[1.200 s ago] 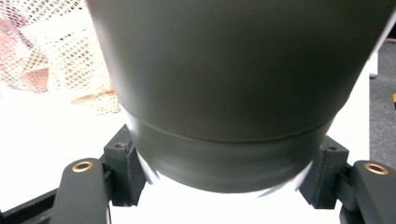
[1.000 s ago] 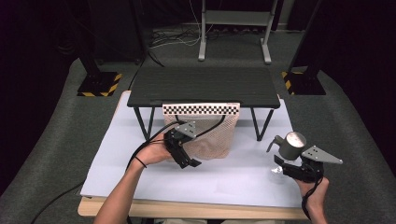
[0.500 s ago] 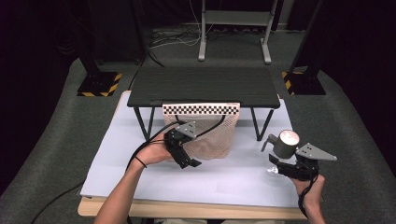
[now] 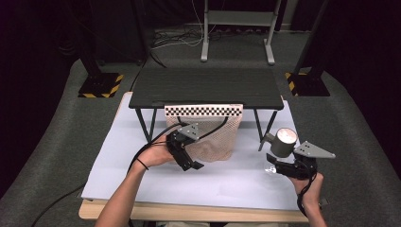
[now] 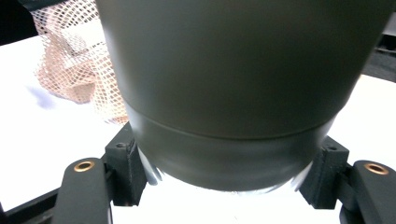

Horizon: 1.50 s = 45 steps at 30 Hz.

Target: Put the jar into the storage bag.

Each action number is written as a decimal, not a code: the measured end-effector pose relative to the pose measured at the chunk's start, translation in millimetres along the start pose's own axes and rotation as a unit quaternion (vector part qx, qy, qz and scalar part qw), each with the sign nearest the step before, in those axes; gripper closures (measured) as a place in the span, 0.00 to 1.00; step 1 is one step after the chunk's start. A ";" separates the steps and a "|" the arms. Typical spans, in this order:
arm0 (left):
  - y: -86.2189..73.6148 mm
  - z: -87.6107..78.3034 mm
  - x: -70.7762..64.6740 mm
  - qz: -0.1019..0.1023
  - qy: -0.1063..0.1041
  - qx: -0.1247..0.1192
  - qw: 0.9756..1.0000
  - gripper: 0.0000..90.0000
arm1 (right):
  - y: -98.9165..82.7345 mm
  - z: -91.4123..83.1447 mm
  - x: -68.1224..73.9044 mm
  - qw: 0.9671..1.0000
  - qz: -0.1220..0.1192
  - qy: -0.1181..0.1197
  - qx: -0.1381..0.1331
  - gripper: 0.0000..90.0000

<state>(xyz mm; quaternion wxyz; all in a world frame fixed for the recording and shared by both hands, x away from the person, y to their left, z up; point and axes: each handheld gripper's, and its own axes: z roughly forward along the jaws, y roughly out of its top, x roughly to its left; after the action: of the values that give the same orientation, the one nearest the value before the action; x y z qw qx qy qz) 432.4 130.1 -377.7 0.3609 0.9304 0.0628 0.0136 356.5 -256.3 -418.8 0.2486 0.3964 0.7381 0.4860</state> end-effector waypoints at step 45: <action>0.5 0.6 0.3 0.003 -0.001 0.004 1.000 0.00 | 54.7 36.4 41.8 0.997 -0.047 0.063 -0.014 0.33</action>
<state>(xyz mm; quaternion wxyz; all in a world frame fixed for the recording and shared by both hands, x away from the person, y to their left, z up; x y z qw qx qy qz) 432.8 129.4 -377.7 0.3575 0.9319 0.0593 0.0136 379.2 -191.1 -382.8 0.2296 0.3263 0.7634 0.5079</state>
